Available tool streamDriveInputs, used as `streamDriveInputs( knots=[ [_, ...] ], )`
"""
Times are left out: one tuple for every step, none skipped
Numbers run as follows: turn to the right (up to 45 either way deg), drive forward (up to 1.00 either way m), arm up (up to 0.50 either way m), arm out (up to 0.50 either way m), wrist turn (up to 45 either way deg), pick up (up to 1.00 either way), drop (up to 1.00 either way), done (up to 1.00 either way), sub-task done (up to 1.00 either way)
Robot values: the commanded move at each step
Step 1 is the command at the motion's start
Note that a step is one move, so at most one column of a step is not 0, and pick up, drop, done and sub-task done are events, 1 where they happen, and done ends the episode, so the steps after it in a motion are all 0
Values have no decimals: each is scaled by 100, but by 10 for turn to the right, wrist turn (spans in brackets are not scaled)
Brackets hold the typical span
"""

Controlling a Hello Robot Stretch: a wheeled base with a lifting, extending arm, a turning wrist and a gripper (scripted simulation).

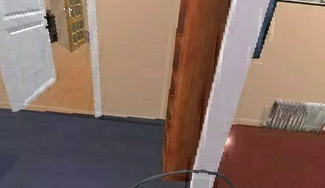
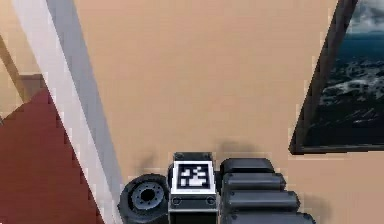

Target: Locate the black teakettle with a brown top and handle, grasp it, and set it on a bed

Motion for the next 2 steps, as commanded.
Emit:
streamDriveInputs(
  knots=[
    [-30, 0, 0, 0, 0, 0, 0, 0, 0],
    [0, 15, 0, 0, 0, 0, 0, 0, 0]
  ],
)
